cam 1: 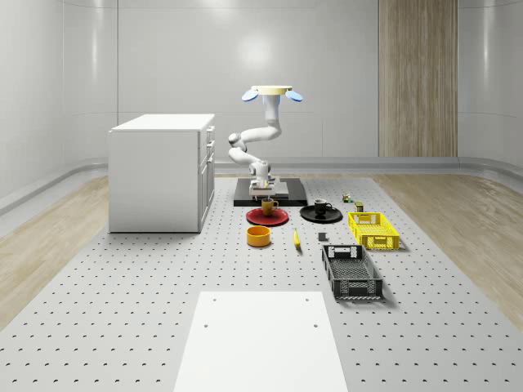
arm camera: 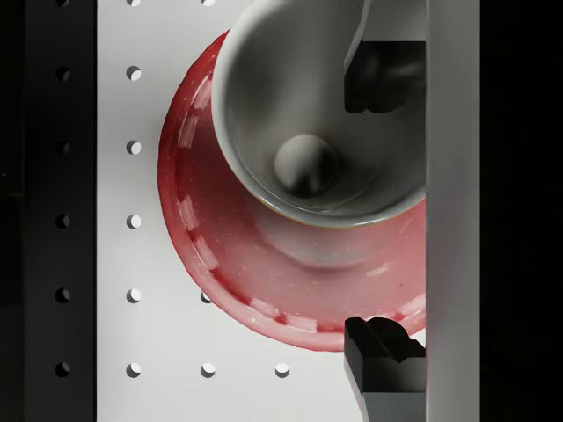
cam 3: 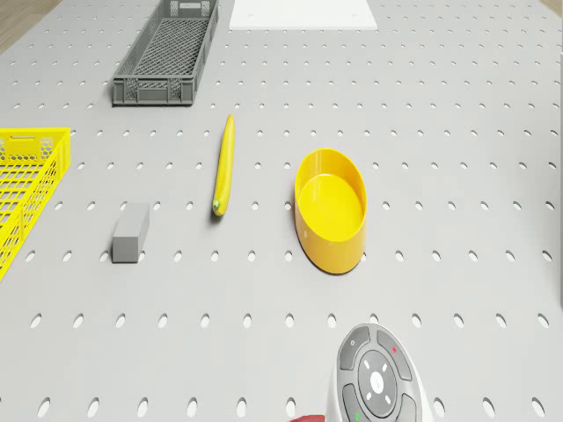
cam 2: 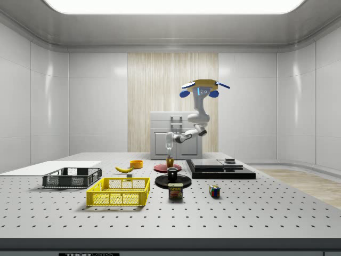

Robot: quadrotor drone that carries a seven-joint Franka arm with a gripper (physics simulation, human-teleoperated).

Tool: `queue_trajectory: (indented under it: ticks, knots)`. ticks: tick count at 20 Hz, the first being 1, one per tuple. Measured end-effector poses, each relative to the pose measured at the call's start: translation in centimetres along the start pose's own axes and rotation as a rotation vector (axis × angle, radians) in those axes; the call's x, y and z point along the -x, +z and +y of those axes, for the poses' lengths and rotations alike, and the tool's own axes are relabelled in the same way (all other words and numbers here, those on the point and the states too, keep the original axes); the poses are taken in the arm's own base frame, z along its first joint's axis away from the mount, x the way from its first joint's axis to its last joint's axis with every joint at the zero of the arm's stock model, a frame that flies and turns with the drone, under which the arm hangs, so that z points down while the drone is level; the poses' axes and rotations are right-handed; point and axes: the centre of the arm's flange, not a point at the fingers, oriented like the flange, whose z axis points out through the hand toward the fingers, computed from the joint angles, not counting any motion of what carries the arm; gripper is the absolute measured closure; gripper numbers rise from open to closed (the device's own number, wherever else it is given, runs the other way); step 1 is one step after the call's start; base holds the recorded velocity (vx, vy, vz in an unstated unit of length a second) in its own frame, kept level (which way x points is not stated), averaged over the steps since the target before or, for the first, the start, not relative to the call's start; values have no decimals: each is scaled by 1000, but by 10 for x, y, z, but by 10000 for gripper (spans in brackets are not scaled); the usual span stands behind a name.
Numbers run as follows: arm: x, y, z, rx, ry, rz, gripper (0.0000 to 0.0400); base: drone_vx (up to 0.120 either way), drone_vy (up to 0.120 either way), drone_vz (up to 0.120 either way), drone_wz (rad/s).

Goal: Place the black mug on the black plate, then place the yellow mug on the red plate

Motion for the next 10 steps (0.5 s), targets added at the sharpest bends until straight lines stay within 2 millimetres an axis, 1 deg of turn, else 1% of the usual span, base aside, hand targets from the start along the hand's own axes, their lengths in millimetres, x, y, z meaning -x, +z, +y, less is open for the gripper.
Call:
queue_trajectory:
  ticks: [4,10]
  knots:
    - [0,-15,0,0,0,0,15,0,0,0,0]
    - [0,-25,0,0,0,0,4,0,0,0,0]
